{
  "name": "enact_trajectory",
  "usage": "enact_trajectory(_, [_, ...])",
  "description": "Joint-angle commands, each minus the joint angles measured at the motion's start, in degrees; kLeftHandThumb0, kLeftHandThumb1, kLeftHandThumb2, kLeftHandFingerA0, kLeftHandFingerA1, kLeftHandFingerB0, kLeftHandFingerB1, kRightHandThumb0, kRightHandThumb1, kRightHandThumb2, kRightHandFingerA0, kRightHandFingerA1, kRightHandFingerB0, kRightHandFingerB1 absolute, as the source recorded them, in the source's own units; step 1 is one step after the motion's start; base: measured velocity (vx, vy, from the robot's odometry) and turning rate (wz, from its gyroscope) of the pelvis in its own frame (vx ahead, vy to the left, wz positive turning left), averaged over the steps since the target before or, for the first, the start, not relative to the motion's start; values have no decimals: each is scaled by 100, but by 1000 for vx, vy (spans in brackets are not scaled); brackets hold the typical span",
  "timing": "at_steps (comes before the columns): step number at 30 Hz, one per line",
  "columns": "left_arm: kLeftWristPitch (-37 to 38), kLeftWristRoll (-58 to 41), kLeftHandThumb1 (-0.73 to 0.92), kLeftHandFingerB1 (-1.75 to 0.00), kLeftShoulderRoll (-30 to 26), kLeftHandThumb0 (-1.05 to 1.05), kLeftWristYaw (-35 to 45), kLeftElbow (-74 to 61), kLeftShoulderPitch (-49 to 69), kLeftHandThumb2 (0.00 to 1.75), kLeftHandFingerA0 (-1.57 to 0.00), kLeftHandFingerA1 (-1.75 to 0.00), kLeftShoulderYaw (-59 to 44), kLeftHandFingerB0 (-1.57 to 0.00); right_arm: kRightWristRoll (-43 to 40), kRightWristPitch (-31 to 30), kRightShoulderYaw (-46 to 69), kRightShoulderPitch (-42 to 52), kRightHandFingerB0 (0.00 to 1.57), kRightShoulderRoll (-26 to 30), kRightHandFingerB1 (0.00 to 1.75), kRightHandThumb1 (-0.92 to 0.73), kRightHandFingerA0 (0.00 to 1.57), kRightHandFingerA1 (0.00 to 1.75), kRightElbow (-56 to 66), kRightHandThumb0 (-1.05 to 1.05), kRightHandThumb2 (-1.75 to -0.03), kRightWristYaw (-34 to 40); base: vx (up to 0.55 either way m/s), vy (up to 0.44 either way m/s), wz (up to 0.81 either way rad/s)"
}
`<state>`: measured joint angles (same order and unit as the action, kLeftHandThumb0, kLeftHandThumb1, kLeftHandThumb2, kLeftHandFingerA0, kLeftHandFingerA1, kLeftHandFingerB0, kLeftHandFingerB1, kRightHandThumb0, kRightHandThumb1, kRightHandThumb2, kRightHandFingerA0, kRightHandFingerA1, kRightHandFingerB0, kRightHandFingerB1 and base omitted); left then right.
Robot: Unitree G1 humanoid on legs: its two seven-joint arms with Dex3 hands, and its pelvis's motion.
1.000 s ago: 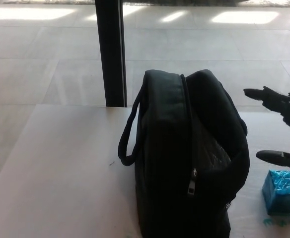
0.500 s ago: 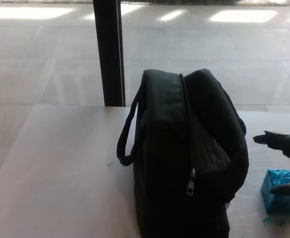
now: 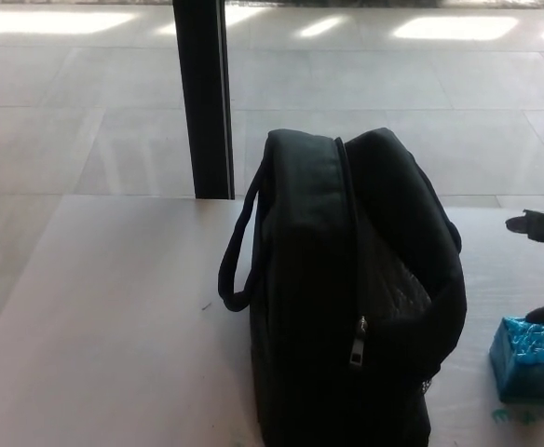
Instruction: The robot uses its right hand to pick up the cube kept on the middle of the desk and put it inside the bag next to it
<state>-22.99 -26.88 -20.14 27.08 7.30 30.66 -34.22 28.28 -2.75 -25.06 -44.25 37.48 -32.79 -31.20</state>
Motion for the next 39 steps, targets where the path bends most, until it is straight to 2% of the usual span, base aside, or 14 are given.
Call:
enact_trajectory(1, [198,66,52,-51,-34,-55,41,-2,94,95,-37,-60,-10,-22,380,-98,-380,90,9,-133,15,-55,0,2,12,-94,-91,-420,0,0,0])
enact_trajectory(10, [354,51,50,-51,-60,-55,81,320,-4,94,-39,-61,-16,-23,396,-311,-507,148,1,-153,11,-50,0,1,-289,-89,-91,-821,0,0,0])
enact_trajectory(11, [327,42,69,-41,-48,-59,57,260,35,59,-41,-47,-28,-34,421,-326,-531,139,1,-159,13,-50,0,1,-316,-88,-91,-855,0,0,0])
enact_trajectory(13, [328,50,51,-51,-51,-56,53,204,72,94,-38,-61,-20,-21,462,-307,-580,109,1,-152,11,-50,0,1,-397,-90,-92,-931,0,0,0])
enact_trajectory(14, [311,42,50,-51,-50,-55,45,180,81,94,-38,-61,-23,-21,462,-271,-587,110,0,-141,28,-53,0,13,-427,-93,-61,-949,0,0,0])
enact_trajectory(17, [348,43,51,-50,-60,-58,101,178,152,94,-37,-60,-29,-21,467,-324,-615,206,0,-71,28,-52,0,14,-407,-93,-61,-1099,0,0,0])
enact_trajectory(18, [394,66,53,-50,-97,-60,120,282,103,93,-36,-59,-25,-22,506,-317,-663,240,0,-48,10,-49,0,5,-484,-88,-91,-1147,0,0,0])
enact_trajectory(22, [342,69,52,-51,-143,-57,81,331,-6,94,-37,-60,-3,-22,576,-317,-722,324,0,-69,21,-48,0,20,-551,-94,-64,-1153,0,0,0])
enact_trajectory(23, [366,51,52,-51,-151,-58,113,379,-32,94,-37,-60,-12,-22,656,-258,-831,378,0,-69,15,-43,0,21,-416,-80,-90,-1238,0,0,0])
enact_trajectory(27, [250,20,51,-51,-120,-56,16,244,-21,94,-38,-61,-30,-22,618,-385,-815,608,0,-207,25,-39,0,25,-145,-72,-87,-1121,0,0,0])
enact_trajectory(31, [304,18,52,-51,-105,-54,54,222,31,95,-38,-60,-45,-22,595,-367,-729,805,0,-370,28,-53,7,56,28,-73,-56,-833,0,0,0])
enact_trajectory(33, [346,48,53,-51,-114,-58,51,269,22,94,-38,-59,-38,-23,662,-251,-714,931,1,-404,22,-45,24,72,137,-68,-82,-546,0,0,0])
enact_trajectory(38, [240,21,53,-51,-100,-55,-30,192,42,95,-38,-60,-54,-23,702,41,-511,1321,16,-383,31,-70,54,94,244,-40,-61,154,0,0,0])
enact_trajectory(39, [289,10,54,-52,-91,-54,3,218,48,95,-38,-60,-63,-24,1360,440,-897,1414,42,-152,37,-74,67,139,260,-23,-64,825,0,0,0])
